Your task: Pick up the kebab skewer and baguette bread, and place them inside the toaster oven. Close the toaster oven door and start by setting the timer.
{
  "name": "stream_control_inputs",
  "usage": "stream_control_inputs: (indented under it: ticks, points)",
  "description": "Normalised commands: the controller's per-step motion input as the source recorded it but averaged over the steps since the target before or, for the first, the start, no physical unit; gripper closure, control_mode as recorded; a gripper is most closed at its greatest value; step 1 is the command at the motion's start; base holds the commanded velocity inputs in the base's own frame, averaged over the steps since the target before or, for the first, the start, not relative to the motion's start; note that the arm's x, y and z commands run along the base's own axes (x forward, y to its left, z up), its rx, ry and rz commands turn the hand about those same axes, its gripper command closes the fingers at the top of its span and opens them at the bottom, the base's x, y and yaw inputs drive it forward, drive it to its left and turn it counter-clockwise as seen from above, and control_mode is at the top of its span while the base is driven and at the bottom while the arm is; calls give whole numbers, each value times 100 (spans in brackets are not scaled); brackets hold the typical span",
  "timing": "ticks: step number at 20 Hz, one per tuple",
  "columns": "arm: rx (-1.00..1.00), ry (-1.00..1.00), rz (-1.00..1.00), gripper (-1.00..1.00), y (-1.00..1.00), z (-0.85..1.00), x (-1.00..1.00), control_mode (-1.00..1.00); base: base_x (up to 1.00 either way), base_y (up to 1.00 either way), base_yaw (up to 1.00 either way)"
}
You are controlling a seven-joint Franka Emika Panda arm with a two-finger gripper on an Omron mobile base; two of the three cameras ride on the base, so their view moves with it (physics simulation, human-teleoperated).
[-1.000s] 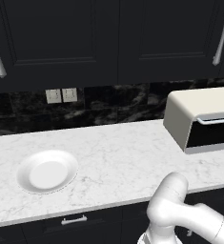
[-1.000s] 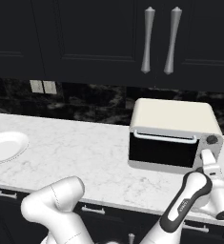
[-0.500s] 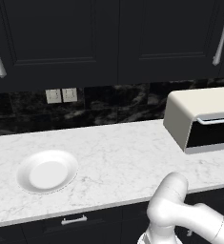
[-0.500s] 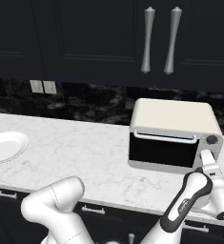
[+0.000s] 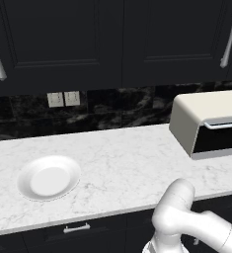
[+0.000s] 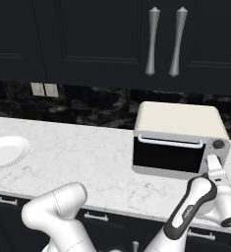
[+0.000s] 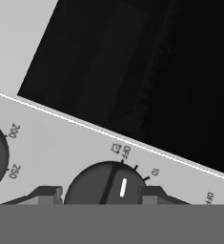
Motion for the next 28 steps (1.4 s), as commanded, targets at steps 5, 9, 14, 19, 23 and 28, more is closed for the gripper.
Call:
stream_control_inputs:
  ticks: [5, 9, 14, 19, 23, 28]
  points:
    - [0, 5, 0, 100, 0, 32, 2, -100, 0, 0, 0]
    - [0, 10, 0, 100, 0, 33, 0, -100, 0, 0, 0]
    - [0, 11, 0, 100, 3, 34, 0, -100, 0, 0, 0]
    - [0, 9, 0, 100, 20, 29, 0, -100, 0, 0, 0]
    - [0, 9, -1, 100, 13, 21, 0, -100, 0, 0, 0]
    - [0, 3, -5, 100, 28, 18, 0, -100, 0, 0, 0]
